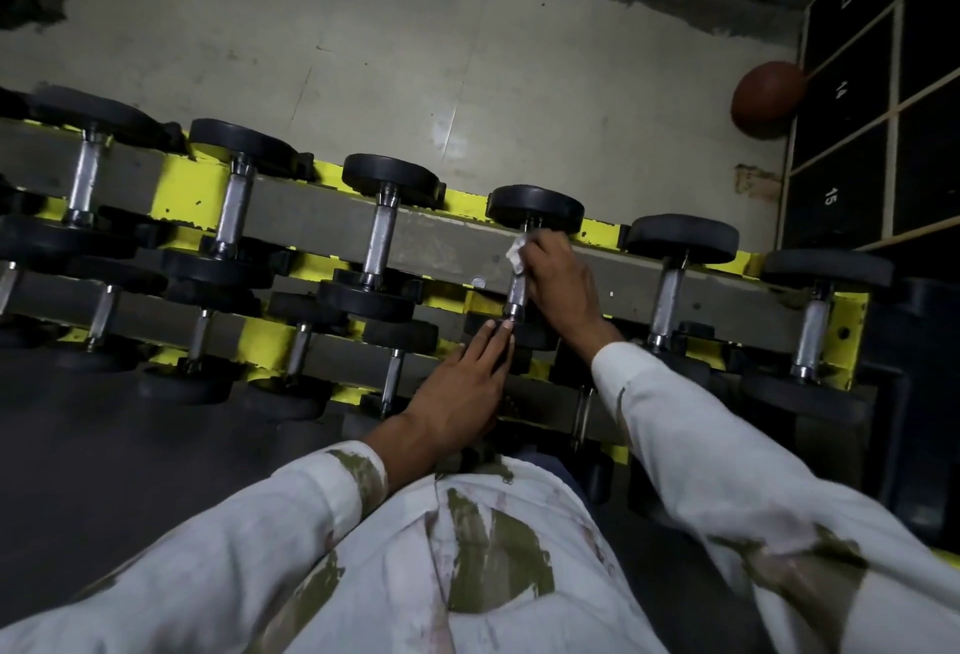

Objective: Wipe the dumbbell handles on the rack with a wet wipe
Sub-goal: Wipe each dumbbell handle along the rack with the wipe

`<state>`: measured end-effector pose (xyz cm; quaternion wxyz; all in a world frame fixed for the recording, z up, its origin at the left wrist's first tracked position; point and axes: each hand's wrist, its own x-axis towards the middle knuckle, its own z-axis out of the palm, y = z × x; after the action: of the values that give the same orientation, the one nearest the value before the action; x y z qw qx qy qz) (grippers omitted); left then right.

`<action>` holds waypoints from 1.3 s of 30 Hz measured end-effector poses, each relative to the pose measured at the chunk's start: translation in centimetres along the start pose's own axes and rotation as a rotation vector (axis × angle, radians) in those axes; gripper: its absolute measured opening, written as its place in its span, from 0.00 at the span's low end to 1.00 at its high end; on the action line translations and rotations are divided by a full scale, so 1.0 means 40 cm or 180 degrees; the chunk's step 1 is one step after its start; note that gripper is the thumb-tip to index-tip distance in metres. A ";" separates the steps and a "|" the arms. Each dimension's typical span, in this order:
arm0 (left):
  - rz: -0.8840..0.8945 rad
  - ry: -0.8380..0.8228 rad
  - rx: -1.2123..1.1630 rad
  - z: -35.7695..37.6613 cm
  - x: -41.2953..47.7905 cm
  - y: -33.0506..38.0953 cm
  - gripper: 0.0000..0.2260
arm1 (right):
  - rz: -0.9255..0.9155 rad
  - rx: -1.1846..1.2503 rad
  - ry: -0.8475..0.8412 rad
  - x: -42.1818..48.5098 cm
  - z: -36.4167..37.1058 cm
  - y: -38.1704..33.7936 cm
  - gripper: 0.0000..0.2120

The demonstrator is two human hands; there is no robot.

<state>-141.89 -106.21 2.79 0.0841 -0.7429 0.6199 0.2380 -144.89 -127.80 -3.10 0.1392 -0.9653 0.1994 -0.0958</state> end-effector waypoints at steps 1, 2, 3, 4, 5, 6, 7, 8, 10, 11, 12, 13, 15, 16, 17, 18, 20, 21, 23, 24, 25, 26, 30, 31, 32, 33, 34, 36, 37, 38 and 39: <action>0.0016 -0.0022 -0.0008 0.000 0.000 -0.001 0.37 | -0.0032 -0.0131 -0.0056 0.016 -0.004 0.006 0.13; 0.0026 -0.0034 -0.0014 0.000 0.000 -0.003 0.37 | -0.0093 -0.0267 -0.0142 0.025 -0.001 0.007 0.14; 0.0039 -0.0039 0.0002 0.002 -0.001 -0.005 0.37 | -0.0252 -0.0427 -0.0255 0.028 0.001 0.003 0.16; 0.0050 -0.0043 0.0020 0.001 -0.001 -0.006 0.38 | -0.0501 -0.0623 -0.0404 0.031 0.007 0.001 0.17; 0.0057 -0.0050 0.0025 0.001 0.000 -0.008 0.38 | -0.0779 -0.0802 -0.0553 0.034 0.009 -0.002 0.17; 0.0067 -0.0056 0.0025 0.000 0.002 -0.010 0.37 | -0.0997 -0.0957 -0.0658 0.039 0.005 -0.005 0.16; 0.0068 -0.0050 0.0026 0.001 0.004 -0.011 0.37 | -0.1122 -0.1101 -0.0707 0.052 0.000 -0.007 0.14; 0.0062 -0.0041 0.0029 0.002 0.006 -0.012 0.36 | -0.1179 -0.1245 -0.0730 0.067 -0.007 -0.011 0.12; 0.0053 -0.0032 0.0018 0.004 0.006 -0.011 0.36 | -0.1209 -0.1498 -0.0891 0.090 -0.015 -0.022 0.08; 0.0054 -0.0022 0.0018 0.005 0.006 -0.011 0.35 | -0.1216 -0.1603 -0.1015 0.096 -0.016 -0.030 0.08; 0.0053 -0.0006 0.0031 0.007 0.005 -0.010 0.35 | -0.1229 -0.1732 -0.1163 0.100 -0.012 -0.043 0.09; 0.0049 0.0016 0.0041 0.009 0.006 -0.010 0.35 | -0.1238 -0.1846 -0.1357 0.103 -0.009 -0.064 0.11; 0.0035 0.0025 0.0047 0.010 0.006 -0.009 0.35 | -0.1181 -0.2013 -0.2031 0.116 -0.005 -0.114 0.11; 0.0022 0.0013 0.0049 0.010 0.006 -0.008 0.36 | -0.1155 -0.2045 -0.2419 0.121 -0.004 -0.136 0.11; 0.0011 0.0002 0.0040 0.010 0.006 -0.009 0.36 | -0.1167 -0.2022 -0.2748 0.125 -0.004 -0.153 0.11; 0.0007 -0.0011 0.0021 0.010 0.006 -0.009 0.37 | -0.1220 -0.1975 -0.2985 0.127 -0.010 -0.164 0.11; 0.0011 -0.0021 -0.0001 0.009 0.004 -0.009 0.39 | -0.1346 -0.1820 -0.3164 0.133 -0.037 -0.170 0.11; 0.0014 -0.0018 0.0005 0.009 0.003 -0.010 0.39 | -0.1386 -0.1762 -0.3101 0.139 -0.053 -0.166 0.11; 0.0014 -0.0013 -0.0003 0.009 0.001 -0.010 0.39 | -0.1487 -0.1781 -0.2704 0.158 -0.088 -0.147 0.09; 0.0016 -0.0009 -0.0009 0.010 -0.001 -0.010 0.39 | -0.1540 -0.1838 -0.2372 0.164 -0.103 -0.132 0.08; 0.0022 -0.0002 -0.0010 0.012 -0.001 -0.011 0.39 | -0.1544 -0.1883 -0.2015 0.163 -0.113 -0.109 0.08; 0.0028 0.0001 -0.0011 0.013 -0.001 -0.012 0.39 | -0.1496 -0.1838 -0.1702 0.150 -0.116 -0.083 0.07; 0.0071 -0.0024 -0.0001 0.010 0.000 -0.014 0.39 | -0.1307 -0.1046 -0.1375 0.020 -0.079 -0.033 0.13; 0.0087 -0.0018 0.0010 0.011 0.002 -0.016 0.39 | -0.1291 -0.0901 -0.1405 -0.011 -0.071 -0.036 0.13; 0.0098 -0.0019 0.0008 0.011 0.003 -0.019 0.39 | -0.1266 -0.0756 -0.1391 -0.034 -0.070 -0.039 0.12; 0.0116 -0.0024 0.0008 0.010 0.004 -0.022 0.40 | -0.1204 -0.0595 -0.1362 -0.047 -0.071 -0.037 0.11; 0.0134 -0.0033 0.0023 0.007 0.003 -0.024 0.40 | -0.1153 -0.0452 -0.1320 -0.053 -0.076 -0.032 0.10; 0.0173 -0.0060 0.0079 0.004 -0.001 -0.029 0.41 | -0.1092 -0.0315 -0.1271 -0.054 -0.073 -0.006 0.09; 0.0185 -0.0063 0.0089 0.002 -0.002 -0.030 0.40 | -0.0977 -0.0248 -0.1213 -0.050 -0.068 0.005 0.09; 0.0191 -0.0049 0.0102 0.001 -0.004 -0.032 0.40 | -0.0744 -0.0199 -0.1122 -0.043 -0.055 0.015 0.11; 0.0202 -0.0026 0.0121 0.000 -0.004 -0.033 0.40 | -0.0403 -0.0056 -0.0952 -0.033 -0.037 0.019 0.12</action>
<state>-140.64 -105.79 2.63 0.0930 -0.7202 0.6473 0.2318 -146.71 -128.27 -2.09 0.1526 -0.9806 0.1160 0.0421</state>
